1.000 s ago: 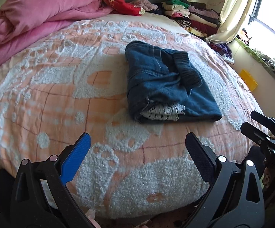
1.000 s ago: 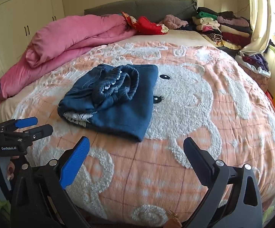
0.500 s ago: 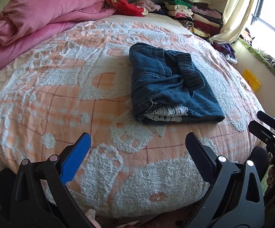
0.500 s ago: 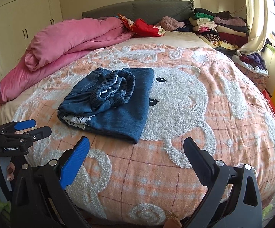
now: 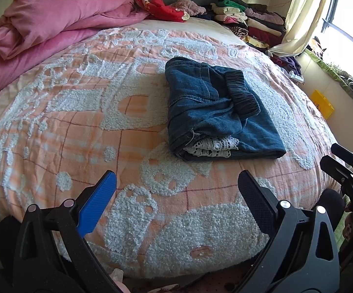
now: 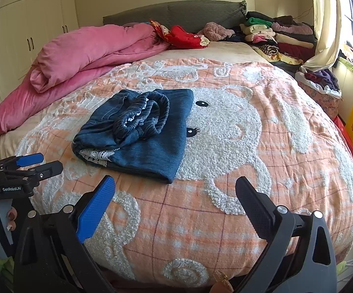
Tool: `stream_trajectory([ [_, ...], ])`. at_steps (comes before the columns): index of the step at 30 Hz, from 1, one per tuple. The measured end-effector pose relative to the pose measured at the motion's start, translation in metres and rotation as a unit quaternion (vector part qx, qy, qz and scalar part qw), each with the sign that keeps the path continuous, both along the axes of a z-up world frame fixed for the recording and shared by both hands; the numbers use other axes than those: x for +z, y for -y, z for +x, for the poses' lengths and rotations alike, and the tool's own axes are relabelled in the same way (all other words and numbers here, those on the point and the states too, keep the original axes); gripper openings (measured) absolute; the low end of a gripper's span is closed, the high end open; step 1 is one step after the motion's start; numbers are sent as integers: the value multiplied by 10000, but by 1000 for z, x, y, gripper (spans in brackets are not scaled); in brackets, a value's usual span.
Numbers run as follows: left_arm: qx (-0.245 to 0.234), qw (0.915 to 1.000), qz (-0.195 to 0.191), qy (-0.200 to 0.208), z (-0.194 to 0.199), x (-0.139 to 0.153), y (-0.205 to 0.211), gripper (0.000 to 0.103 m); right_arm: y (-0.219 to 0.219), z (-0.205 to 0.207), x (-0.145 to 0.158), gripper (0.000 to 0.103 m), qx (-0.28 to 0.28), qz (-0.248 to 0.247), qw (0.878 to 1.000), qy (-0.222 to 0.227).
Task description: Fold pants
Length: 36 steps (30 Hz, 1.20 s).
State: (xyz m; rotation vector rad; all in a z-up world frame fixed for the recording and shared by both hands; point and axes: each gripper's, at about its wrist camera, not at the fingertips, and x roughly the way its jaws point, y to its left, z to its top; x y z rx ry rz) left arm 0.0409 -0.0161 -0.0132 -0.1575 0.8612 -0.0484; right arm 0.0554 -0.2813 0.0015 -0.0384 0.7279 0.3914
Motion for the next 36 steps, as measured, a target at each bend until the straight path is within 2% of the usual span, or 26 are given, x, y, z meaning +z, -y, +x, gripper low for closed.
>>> stream_trajectory([
  [36,58,9999,114,-58,-1,3,-2,93,5,-6,5,98,-208,-68,9998,37],
])
